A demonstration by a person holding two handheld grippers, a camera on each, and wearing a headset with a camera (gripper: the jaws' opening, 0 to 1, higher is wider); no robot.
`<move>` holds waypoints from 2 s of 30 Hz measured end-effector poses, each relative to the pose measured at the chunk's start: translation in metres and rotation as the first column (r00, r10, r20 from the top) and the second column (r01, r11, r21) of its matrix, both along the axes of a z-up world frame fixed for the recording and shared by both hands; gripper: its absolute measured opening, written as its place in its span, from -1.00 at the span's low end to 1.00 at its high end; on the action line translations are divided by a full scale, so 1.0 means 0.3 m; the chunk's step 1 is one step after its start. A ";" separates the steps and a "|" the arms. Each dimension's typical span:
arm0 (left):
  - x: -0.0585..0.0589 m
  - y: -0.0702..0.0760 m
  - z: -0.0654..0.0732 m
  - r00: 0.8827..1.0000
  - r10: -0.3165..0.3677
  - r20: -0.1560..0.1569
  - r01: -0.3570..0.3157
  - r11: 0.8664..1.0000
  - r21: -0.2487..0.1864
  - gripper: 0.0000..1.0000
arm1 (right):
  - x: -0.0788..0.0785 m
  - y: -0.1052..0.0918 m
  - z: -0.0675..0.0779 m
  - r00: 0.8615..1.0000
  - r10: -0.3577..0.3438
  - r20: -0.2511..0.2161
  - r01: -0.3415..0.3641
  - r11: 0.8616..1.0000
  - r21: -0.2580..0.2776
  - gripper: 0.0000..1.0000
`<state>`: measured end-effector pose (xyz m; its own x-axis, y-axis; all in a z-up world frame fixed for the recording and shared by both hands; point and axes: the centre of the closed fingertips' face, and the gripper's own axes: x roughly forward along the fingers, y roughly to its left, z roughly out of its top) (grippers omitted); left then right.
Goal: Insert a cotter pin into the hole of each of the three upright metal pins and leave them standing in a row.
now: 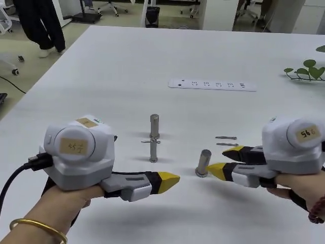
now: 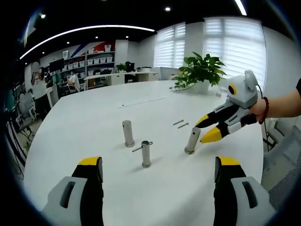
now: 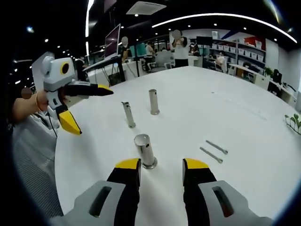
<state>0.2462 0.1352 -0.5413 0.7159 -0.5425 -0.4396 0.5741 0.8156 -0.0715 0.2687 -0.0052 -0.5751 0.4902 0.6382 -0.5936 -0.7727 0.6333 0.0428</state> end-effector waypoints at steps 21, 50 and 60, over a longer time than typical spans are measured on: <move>0.003 -0.009 0.015 1.000 0.006 0.018 -0.006 1.000 -0.004 0.93 | 0.138 -0.128 -0.031 0.998 0.062 -0.023 -0.065 0.971 -0.230 -0.46; 0.002 -0.016 0.021 1.000 -0.014 0.019 0.014 1.000 -0.002 0.88 | 0.243 -0.155 -0.100 0.964 0.210 -0.165 -0.261 0.873 -0.413 -0.79; 0.002 -0.028 0.019 1.000 -0.024 0.018 0.024 1.000 0.003 0.88 | 0.242 -0.160 -0.117 0.949 0.229 -0.216 -0.303 0.848 -0.435 -0.84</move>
